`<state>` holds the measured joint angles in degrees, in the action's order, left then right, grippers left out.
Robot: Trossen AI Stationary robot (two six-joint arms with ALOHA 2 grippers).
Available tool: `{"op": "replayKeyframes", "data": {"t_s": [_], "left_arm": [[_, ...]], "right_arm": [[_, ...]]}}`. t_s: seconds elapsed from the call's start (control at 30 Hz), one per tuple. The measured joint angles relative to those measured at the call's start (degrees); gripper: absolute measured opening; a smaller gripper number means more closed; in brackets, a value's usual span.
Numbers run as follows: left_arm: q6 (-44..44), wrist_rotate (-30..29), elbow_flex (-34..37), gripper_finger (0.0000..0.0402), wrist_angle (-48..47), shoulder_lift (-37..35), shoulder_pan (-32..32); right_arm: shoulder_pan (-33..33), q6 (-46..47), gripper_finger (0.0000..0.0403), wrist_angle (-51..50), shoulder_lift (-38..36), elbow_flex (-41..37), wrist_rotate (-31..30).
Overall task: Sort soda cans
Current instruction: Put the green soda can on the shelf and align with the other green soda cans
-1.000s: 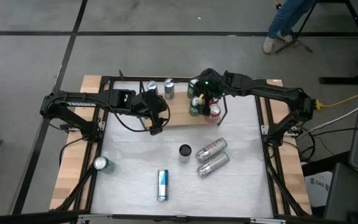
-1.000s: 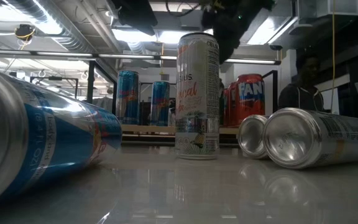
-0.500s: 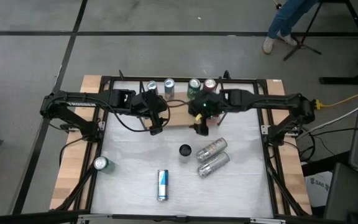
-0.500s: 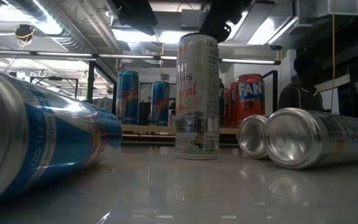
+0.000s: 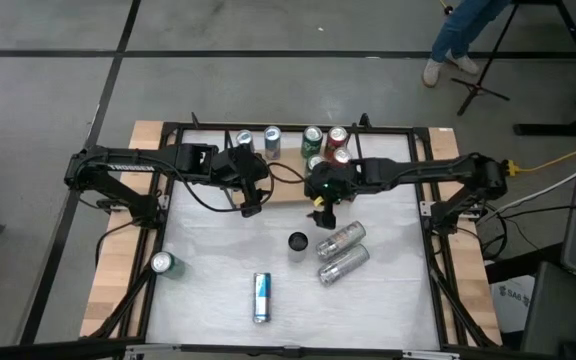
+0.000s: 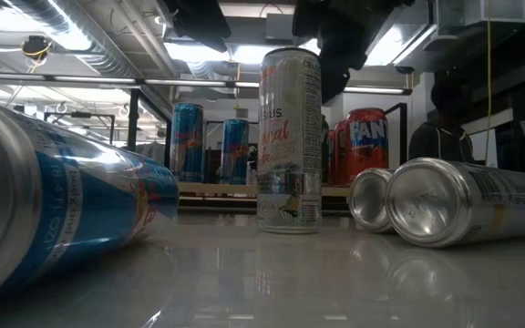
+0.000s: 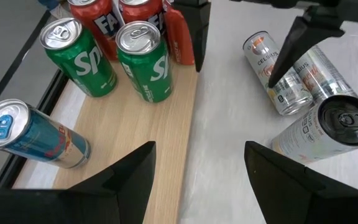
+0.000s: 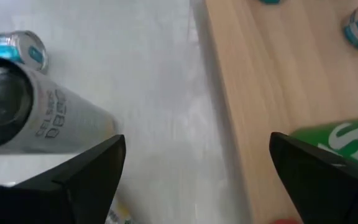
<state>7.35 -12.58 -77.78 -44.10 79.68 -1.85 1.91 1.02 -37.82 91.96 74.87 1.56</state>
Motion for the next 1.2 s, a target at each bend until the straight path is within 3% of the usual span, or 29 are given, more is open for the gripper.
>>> {"op": "replayKeyframes", "data": {"t_s": [0.2, 0.77, 1.1, 1.2], "left_arm": [[0.0, 0.0, 0.0, 0.0238, 0.1, 0.0, 0.0], [0.0, 0.0, 0.0, 0.0238, 0.1, 0.0, 0.0], [0.0, 0.1, 0.0, 0.0238, 0.0, 0.0, 0.0], [1.3, 0.9, 0.0, 0.0238, -0.4, -0.4, 0.2]], "right_arm": [[0.9, -0.2, 0.0388, 1.7, 0.0, -2.2, -4.0], [9.0, -1.5, 0.0388, 2.0, 0.0, -3.1, -3.5], [9.7, -2.9, 0.0388, 2.7, 0.0, -3.1, -3.8], [9.7, -2.9, 0.0388, 3.6, 0.0, -3.1, -1.5]]}}
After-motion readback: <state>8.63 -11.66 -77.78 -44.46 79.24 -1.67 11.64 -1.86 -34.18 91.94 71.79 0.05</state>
